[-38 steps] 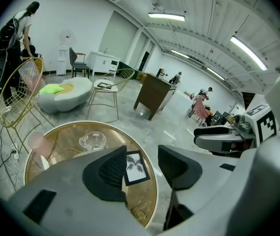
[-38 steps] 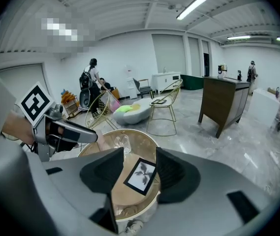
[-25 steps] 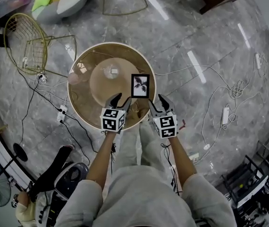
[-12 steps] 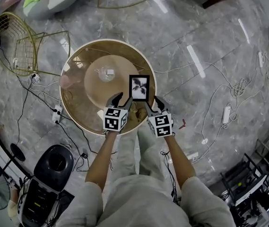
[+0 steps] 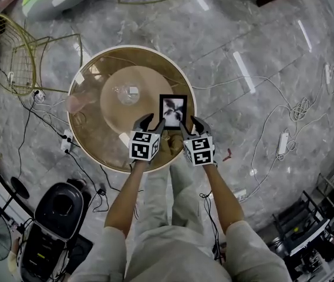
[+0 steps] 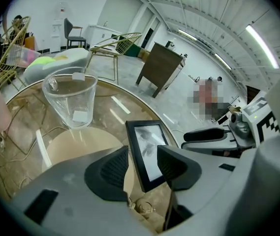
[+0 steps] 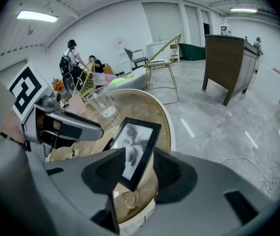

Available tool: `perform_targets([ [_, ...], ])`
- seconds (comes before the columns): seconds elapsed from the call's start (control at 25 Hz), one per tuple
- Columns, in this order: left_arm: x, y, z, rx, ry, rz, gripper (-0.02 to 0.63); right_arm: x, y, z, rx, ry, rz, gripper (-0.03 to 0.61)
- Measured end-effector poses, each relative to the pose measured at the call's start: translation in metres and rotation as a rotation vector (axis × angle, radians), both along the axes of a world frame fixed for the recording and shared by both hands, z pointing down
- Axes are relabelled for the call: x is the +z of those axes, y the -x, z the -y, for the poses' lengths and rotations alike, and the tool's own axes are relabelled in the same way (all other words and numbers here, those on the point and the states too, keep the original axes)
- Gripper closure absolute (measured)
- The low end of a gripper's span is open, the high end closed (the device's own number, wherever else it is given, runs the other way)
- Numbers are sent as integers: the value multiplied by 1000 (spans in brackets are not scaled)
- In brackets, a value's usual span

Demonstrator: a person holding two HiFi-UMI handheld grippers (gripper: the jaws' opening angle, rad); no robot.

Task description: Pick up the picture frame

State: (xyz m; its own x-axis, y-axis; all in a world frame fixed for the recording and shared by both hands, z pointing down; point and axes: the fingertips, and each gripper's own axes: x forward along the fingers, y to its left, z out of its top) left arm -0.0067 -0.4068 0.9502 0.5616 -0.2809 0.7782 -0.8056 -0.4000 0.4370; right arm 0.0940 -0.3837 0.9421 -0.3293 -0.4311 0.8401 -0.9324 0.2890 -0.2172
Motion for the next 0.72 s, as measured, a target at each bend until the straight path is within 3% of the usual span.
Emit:
perform_targets([
  [0.72,40,-12,11,25,25,52,489,42,1,11,79,59,4,459],
])
